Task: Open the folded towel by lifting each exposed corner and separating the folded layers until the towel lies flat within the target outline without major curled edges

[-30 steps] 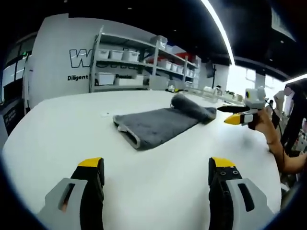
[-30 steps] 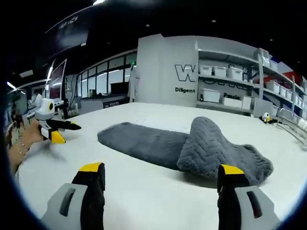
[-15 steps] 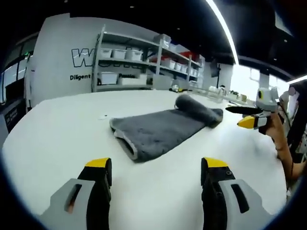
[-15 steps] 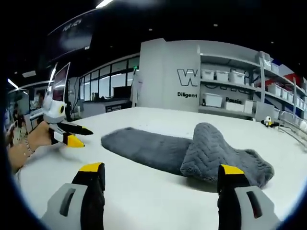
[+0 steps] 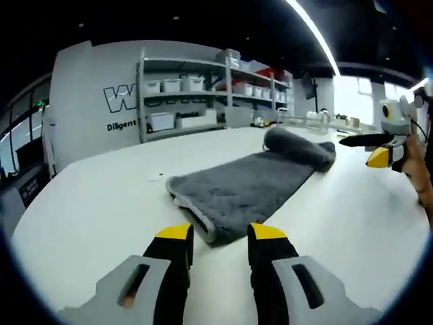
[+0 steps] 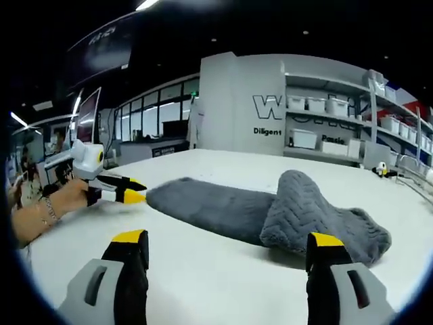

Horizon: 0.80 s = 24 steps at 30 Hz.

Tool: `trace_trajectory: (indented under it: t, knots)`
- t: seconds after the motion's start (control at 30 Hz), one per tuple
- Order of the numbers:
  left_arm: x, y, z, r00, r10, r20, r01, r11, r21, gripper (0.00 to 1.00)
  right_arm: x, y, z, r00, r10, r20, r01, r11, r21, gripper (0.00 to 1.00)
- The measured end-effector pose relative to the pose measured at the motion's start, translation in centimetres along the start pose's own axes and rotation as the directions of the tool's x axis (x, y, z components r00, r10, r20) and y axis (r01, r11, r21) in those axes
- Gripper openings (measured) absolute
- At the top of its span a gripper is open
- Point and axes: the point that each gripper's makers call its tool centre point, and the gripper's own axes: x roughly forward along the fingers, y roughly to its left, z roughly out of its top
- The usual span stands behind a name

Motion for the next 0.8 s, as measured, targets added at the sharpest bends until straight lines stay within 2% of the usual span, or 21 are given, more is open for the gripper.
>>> trace_trajectory:
  t: [0.17,0.2,0.23,0.37,0.57,0.7,0.8]
  knots:
    - [0.8,-0.3,-0.5,1.000,-0.008,-0.012,0.009,1.000,0.029,0.27,0.2,0.1,0.0,1.000,0.007,-0.003,-0.007,1.000,0.005,0.98]
    - [1.0,-0.4,-0.3,1.000,-0.010,-0.006,0.010,0.999,0.050,0.22,0.2,0.2,-0.1,1.000,0.011,-0.006,-0.011,1.000,0.006,0.98]
    - [1.1,-1.1,-0.1,0.999,-0.041,0.006,0.040,0.996,0.085,0.16,0.3,0.2,-0.2,1.000,0.014,-0.011,-0.014,1.000,0.005,0.98]
    - [1.2,-1.7,0.1,0.998,-0.055,0.011,0.053,0.994,0.099,0.04,0.4,0.4,-0.3,1.000,0.024,-0.018,-0.024,1.000,0.004,0.98]
    - [0.8,-1.9,0.2,0.999,-0.035,-0.004,0.035,0.985,0.170,0.03,0.6,0.3,-0.5,0.999,0.020,-0.032,-0.020,1.000,0.000,0.99]
    - [0.2,-0.9,0.5,1.000,0.006,0.008,-0.007,0.990,0.143,0.03,0.6,0.3,-0.6,0.999,0.020,-0.034,-0.020,1.000,0.000,0.99]
    - [-0.4,-0.3,0.6,0.999,0.034,0.017,-0.036,0.988,0.151,0.03,0.7,0.2,-0.8,0.999,0.020,-0.041,-0.020,1.000,0.002,0.99]
